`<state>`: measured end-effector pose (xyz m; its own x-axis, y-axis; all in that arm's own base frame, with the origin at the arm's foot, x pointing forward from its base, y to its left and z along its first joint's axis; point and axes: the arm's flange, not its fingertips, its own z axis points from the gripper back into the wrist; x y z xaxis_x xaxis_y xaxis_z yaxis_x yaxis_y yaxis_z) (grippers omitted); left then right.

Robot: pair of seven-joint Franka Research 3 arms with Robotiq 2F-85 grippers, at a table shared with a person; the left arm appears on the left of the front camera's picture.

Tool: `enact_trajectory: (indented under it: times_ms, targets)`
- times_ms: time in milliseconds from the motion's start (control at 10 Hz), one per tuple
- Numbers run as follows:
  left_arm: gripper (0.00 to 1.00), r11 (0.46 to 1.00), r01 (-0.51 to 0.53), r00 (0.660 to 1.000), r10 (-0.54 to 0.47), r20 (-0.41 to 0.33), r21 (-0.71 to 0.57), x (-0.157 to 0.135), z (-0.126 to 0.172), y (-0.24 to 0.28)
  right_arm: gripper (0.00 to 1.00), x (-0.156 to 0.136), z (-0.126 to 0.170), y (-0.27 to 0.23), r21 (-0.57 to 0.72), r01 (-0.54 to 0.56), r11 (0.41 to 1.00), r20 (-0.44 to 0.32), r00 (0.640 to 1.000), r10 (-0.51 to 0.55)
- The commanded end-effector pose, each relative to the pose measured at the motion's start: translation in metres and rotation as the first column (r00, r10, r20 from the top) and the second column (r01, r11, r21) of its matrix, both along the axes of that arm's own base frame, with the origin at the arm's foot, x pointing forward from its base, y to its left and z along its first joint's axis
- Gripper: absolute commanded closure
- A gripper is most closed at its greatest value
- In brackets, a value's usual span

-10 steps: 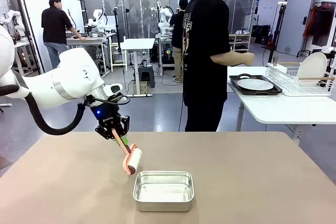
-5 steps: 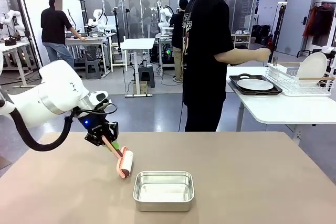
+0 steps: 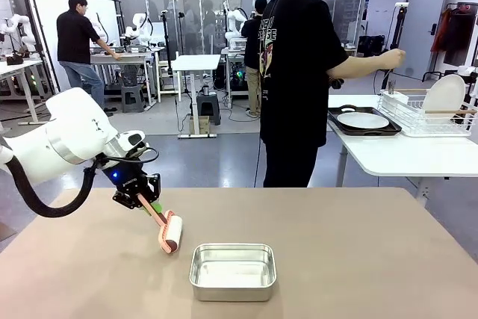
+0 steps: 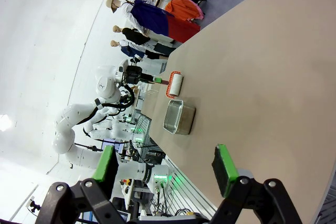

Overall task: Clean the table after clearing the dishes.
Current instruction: When the right (or left) Handle tray is removed, use the right hand (or left hand) to clean the right (or left) side of the table with the Lint Roller.

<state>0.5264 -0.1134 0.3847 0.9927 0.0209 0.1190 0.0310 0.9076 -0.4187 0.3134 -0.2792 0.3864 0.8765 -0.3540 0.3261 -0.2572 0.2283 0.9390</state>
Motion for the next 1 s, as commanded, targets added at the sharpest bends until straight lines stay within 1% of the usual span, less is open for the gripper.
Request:
enact_trajectory:
  times_ms: [0, 100, 200, 300, 500, 800, 900]
  targets:
    - [0.79, 0.999, 0.019, 0.999, -0.021, 0.045, 0.028, -0.002, -0.024, 0.025, 0.07, -0.004, 0.003, 0.003, 0.006, 0.003, 1.0, 0.009, 1.0, -0.003]
    - [0.79, 0.999, -0.005, 0.999, 0.004, 0.034, 0.044, -0.001, -0.025, 0.035, 0.07, -0.004, 0.003, 0.003, 0.006, 0.003, 1.0, 0.009, 1.0, -0.003]
    - [0.79, 0.999, 0.0, 1.0, -0.001, 0.017, 0.053, 0.0, -0.027, 0.044, 0.07, -0.004, 0.003, 0.003, 0.006, 0.003, 1.0, 0.009, 1.0, -0.003]
    - [0.79, 0.994, 0.059, 0.998, -0.06, 0.018, 0.091, -0.002, -0.027, 0.051, 0.07, -0.004, 0.003, 0.003, 0.006, 0.003, 1.0, 0.009, 1.0, -0.003]
    - [0.79, 0.994, 0.027, 0.999, -0.031, 0.037, 0.102, -0.001, -0.029, 0.07, 0.07, -0.004, 0.003, 0.003, 0.006, 0.003, 1.0, 0.009, 1.0, -0.003]
    - [0.79, 0.994, -0.012, 0.997, 0.004, 0.073, 0.11, -0.009, -0.031, 0.101, 0.07, -0.004, 0.003, 0.003, 0.006, 0.003, 1.0, 0.009, 1.0, -0.003]
    - [0.79, 0.992, -0.021, 0.997, 0.012, 0.074, 0.127, -0.01, -0.034, 0.113, 0.07, -0.004, 0.003, 0.003, 0.006, 0.003, 1.0, 0.009, 1.0, -0.003]
